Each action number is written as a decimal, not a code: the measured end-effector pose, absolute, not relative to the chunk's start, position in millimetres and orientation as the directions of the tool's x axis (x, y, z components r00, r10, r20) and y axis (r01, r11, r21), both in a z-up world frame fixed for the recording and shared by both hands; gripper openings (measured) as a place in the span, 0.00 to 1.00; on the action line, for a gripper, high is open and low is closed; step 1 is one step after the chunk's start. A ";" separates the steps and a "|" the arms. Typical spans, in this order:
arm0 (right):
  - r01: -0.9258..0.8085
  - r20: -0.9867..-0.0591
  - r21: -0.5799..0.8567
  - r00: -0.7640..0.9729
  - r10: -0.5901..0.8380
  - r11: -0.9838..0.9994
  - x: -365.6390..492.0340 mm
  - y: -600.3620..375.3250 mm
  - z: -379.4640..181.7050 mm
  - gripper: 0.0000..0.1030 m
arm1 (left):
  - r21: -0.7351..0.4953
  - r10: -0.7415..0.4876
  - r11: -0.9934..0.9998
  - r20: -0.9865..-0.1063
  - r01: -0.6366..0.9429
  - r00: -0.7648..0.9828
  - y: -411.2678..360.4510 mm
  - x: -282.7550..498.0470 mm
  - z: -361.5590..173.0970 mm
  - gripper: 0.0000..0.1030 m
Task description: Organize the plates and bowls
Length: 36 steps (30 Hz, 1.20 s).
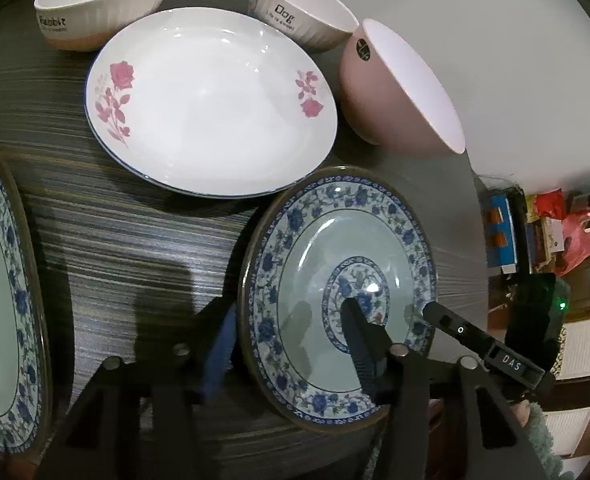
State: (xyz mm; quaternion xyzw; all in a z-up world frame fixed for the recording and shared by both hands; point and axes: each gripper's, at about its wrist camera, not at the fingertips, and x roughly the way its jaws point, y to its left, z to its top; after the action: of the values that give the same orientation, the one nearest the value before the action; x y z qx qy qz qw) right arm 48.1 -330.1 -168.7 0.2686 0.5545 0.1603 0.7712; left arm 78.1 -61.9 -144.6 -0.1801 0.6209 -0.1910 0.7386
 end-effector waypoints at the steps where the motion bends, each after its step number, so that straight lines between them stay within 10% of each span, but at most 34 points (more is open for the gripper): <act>1: 0.046 -0.769 0.592 0.331 0.547 0.805 48.7 -330.3 -168.9 0.32 | -0.495 -0.498 0.867 -0.853 0.060 0.155 -61.9 78.5 -145.3 0.44; 11: 0.045 -0.775 0.582 0.333 0.537 0.812 53.4 -328.1 -173.9 0.15 | -0.422 -0.431 0.902 -0.888 0.092 0.161 -63.1 75.7 -149.5 0.21; 36: 0.008 -0.771 0.537 0.409 0.488 0.843 27.7 -314.9 -138.8 0.13 | -0.419 -0.435 0.900 -0.870 0.118 0.231 -38.7 60.2 -113.8 0.18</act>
State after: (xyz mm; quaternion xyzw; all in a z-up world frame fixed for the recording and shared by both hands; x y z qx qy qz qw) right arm 27.7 -314.9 -138.8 0.2368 0.5228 0.1491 0.8052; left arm 60.2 -38.7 -113.8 -0.1337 0.5938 -0.1790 0.7730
